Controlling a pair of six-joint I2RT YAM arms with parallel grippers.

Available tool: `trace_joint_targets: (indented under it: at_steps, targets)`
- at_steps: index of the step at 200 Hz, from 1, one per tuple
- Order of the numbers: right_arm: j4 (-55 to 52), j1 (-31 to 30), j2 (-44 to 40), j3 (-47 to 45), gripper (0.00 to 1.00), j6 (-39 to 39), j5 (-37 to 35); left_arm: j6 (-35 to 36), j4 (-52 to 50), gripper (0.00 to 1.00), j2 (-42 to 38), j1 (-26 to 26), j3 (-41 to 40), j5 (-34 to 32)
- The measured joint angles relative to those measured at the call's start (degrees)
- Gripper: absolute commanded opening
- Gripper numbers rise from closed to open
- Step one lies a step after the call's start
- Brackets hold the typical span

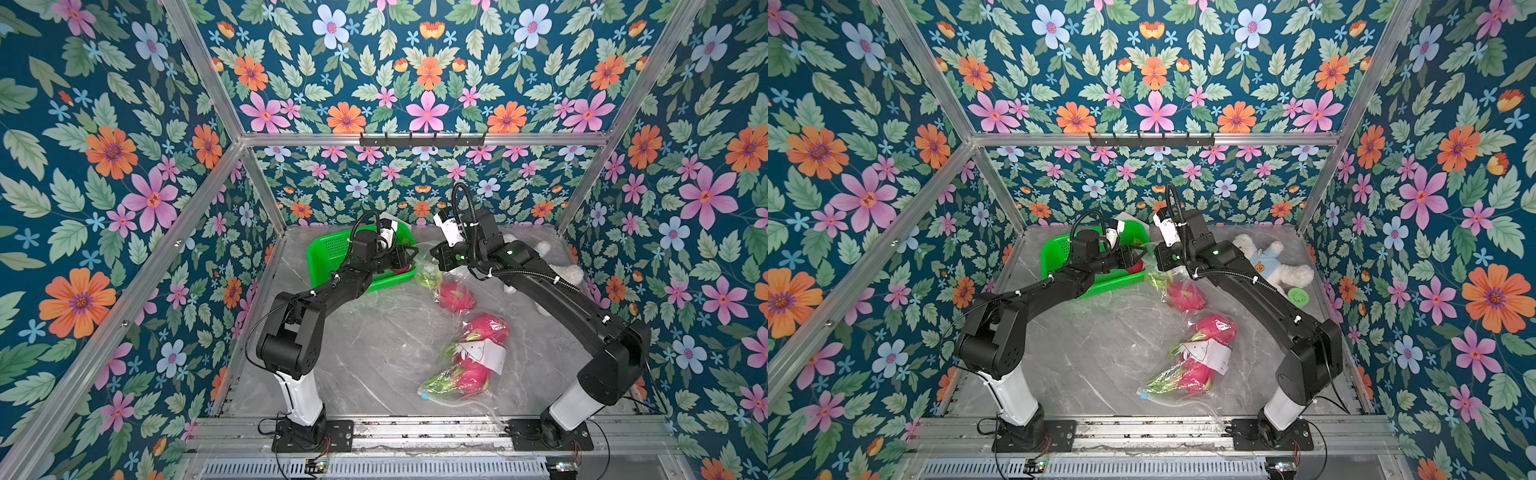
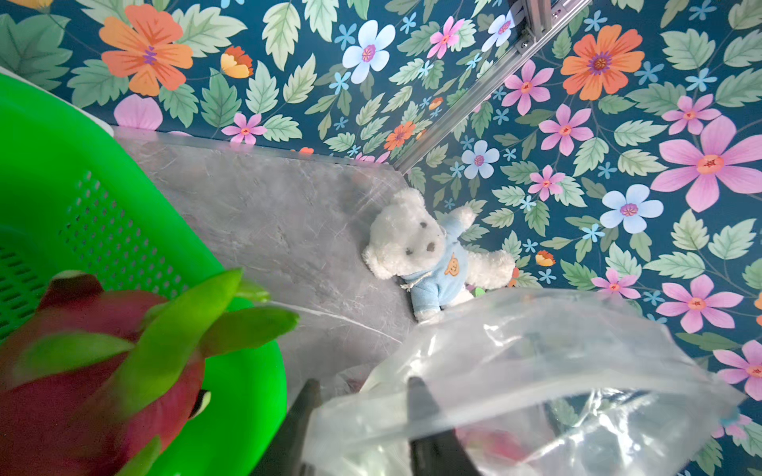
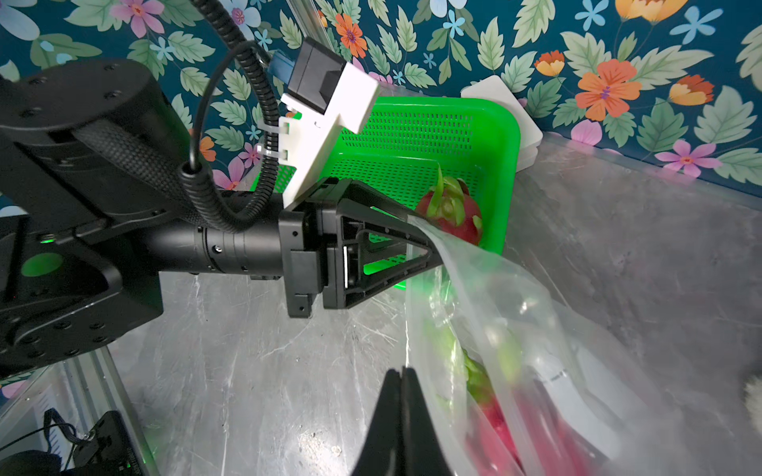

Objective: Open the zip-top bag and take out the dragon fruit
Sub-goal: Pick up the dragon fruit from the zipper food storage bag.

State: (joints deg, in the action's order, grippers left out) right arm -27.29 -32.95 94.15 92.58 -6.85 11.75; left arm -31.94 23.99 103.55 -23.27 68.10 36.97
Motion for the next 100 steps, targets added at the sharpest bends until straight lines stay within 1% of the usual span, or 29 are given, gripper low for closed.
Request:
trace_joint_targets:
  at_steps: [11, 30, 69, 87, 100]
  targets:
    - [-0.2, 0.0, 0.3, 0.5, 0.04, 0.4, 0.0, -0.4, -0.1, 0.05, -0.5, -0.1, -0.1, 0.5]
    - [-0.8, 0.0, 2.3, 2.0, 0.03, 0.9, 0.5, -0.4, 0.0, 0.00, -1.9, -0.5, -0.9, 0.9]
    - [-4.8, 0.0, 4.8, 3.2, 0.02, 1.5, 2.8, -0.6, -0.3, 0.00, -5.9, -1.8, -3.5, 2.1]
    - [-5.8, 0.0, 4.8, 2.3, 0.02, 1.8, 2.5, -0.7, -0.4, 0.00, -7.9, -2.1, -4.9, 2.5]
    - [-6.2, -0.1, 4.8, 1.5, 0.02, 2.2, 0.3, -0.8, -0.5, 0.00, -9.3, -2.2, -5.8, 2.9]
